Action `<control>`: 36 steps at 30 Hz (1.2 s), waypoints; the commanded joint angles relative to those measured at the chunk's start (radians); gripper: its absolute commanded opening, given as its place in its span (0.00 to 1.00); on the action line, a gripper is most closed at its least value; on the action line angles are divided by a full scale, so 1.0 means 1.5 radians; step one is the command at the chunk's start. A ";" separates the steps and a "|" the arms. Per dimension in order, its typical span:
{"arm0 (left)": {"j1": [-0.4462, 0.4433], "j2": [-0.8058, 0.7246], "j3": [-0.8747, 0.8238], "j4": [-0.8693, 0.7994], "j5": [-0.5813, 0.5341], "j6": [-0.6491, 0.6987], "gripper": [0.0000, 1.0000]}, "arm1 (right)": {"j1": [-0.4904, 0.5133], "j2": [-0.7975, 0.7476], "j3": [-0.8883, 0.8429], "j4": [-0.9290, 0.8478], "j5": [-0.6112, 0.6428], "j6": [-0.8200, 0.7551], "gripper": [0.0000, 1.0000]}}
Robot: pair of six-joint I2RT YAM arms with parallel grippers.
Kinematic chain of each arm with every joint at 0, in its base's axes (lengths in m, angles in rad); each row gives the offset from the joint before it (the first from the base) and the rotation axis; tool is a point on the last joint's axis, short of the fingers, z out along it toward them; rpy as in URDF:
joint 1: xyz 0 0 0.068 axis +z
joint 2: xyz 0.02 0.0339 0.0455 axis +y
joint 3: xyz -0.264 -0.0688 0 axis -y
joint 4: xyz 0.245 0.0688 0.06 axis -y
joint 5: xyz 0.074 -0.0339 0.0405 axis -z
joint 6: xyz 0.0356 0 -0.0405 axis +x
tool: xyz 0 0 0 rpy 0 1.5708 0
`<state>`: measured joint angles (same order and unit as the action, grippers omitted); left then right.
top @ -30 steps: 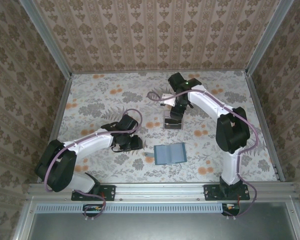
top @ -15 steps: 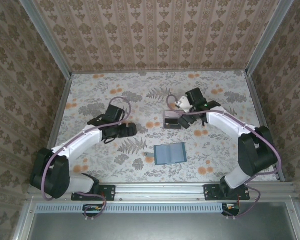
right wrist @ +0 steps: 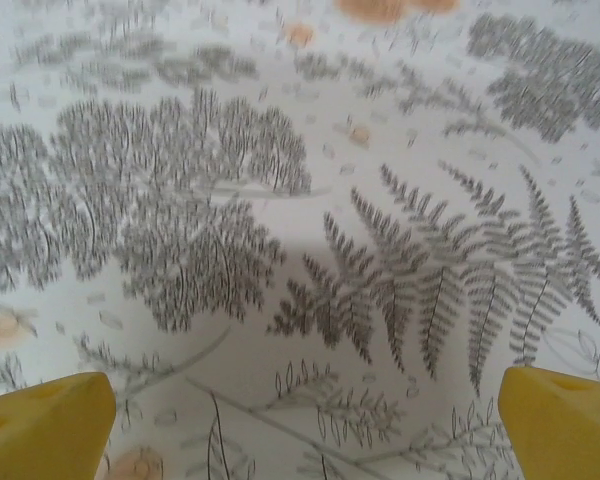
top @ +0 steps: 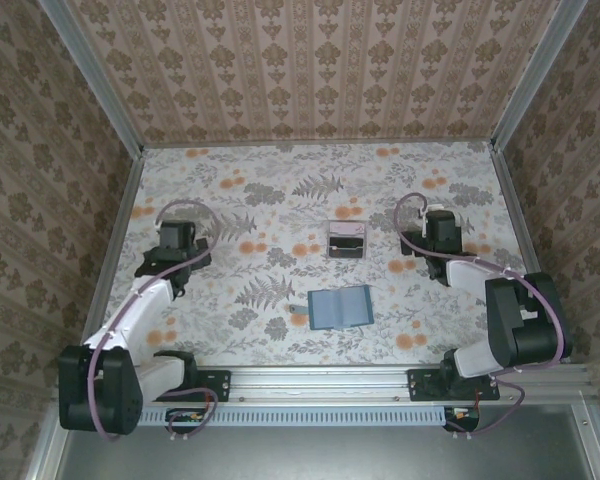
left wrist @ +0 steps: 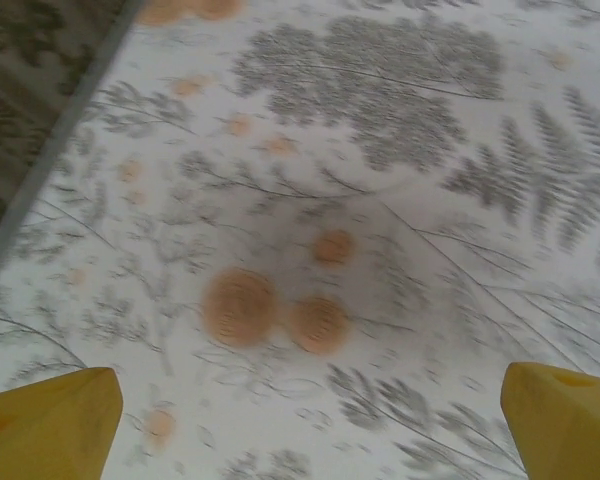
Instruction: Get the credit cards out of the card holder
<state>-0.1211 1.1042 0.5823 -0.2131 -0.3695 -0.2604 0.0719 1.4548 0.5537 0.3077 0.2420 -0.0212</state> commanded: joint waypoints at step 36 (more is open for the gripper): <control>0.056 0.295 -0.126 0.738 0.168 0.203 1.00 | -0.019 0.049 -0.106 0.382 -0.031 0.047 1.00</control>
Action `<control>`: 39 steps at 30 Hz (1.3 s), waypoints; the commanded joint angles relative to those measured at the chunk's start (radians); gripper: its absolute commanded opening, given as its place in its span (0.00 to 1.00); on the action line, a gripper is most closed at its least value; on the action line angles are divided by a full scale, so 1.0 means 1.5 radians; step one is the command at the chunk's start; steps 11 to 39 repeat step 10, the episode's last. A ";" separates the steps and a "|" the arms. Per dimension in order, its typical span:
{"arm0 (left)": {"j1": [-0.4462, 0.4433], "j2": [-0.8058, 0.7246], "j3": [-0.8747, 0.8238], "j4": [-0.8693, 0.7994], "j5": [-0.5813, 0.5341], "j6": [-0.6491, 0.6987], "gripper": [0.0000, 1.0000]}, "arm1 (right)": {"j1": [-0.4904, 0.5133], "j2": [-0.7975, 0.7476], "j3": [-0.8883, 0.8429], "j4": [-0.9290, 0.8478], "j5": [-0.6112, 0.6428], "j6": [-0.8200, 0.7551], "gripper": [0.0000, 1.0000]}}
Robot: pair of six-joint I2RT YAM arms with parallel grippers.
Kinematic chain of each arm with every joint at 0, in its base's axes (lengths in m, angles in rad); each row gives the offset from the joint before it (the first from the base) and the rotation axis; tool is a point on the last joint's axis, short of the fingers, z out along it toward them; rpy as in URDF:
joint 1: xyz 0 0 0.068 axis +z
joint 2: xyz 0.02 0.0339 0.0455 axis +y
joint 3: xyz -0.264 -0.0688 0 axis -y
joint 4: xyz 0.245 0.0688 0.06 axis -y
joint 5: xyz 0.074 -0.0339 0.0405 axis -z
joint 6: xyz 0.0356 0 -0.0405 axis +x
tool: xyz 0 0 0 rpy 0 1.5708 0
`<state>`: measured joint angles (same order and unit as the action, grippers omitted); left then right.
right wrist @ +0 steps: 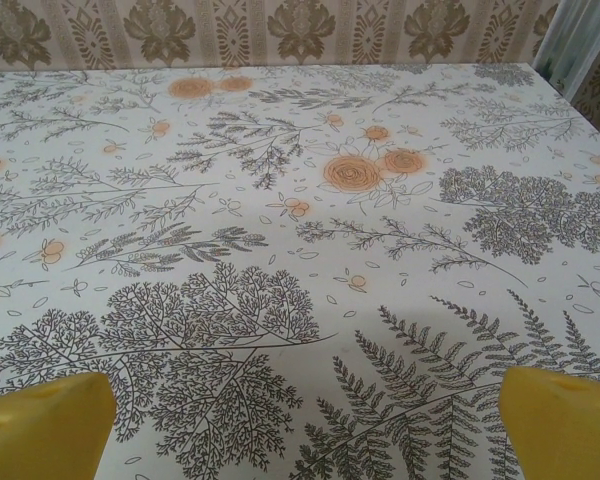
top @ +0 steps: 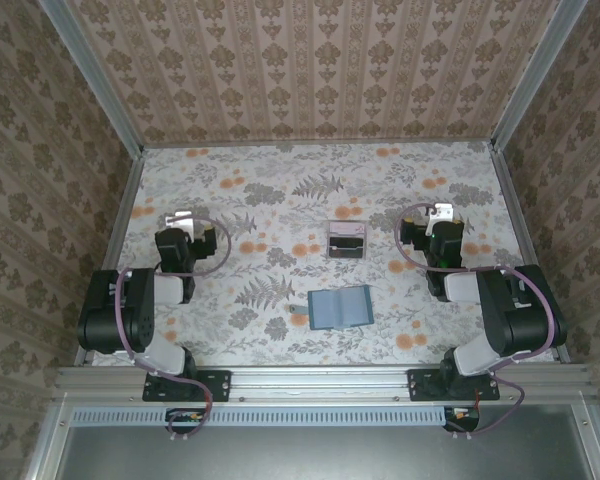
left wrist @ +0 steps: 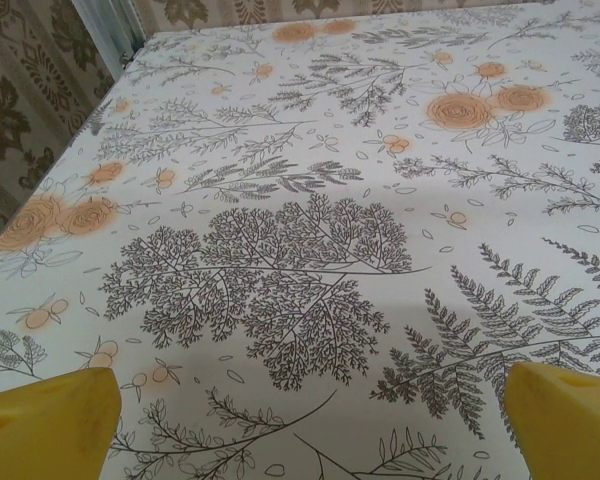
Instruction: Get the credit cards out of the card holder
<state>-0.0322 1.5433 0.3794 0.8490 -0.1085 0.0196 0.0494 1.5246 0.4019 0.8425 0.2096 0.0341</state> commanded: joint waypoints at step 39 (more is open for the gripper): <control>-0.015 -0.001 0.004 0.037 -0.016 0.026 1.00 | -0.005 0.003 -0.005 0.024 -0.018 0.009 1.00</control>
